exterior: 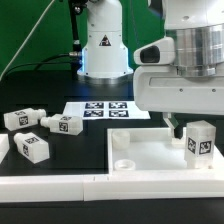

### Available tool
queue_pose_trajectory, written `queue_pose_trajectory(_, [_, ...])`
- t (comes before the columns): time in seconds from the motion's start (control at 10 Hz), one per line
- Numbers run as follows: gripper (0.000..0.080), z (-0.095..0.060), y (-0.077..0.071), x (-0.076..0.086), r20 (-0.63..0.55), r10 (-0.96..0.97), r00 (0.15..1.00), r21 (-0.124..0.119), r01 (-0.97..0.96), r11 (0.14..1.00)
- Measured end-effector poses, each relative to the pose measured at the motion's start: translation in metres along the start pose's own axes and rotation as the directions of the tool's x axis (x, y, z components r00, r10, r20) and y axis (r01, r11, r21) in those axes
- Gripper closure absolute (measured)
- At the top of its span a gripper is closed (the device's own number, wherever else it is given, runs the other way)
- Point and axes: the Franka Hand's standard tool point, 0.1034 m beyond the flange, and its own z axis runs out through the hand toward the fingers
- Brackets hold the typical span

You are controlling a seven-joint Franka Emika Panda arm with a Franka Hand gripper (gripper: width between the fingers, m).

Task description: Assemble one leg

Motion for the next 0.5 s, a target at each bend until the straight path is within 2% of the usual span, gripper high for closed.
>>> queue_pose_trajectory(0.2, [0.0151, 0.0006, 0.0009, 0.0001, 0.001, -0.119, 0.993, -0.001, 0.119, 0.993])
queue_pose_trajectory(0.3, [0.0151, 0.0003, 0.0015, 0.0009, -0.002, -0.245, 0.97, -0.008, 0.245, 0.97])
queue_pose_trajectory(0.5, [0.0151, -0.0031, -0.0027, 0.0041, 0.0, -0.584, 0.812, -0.053, 0.583, 0.811])
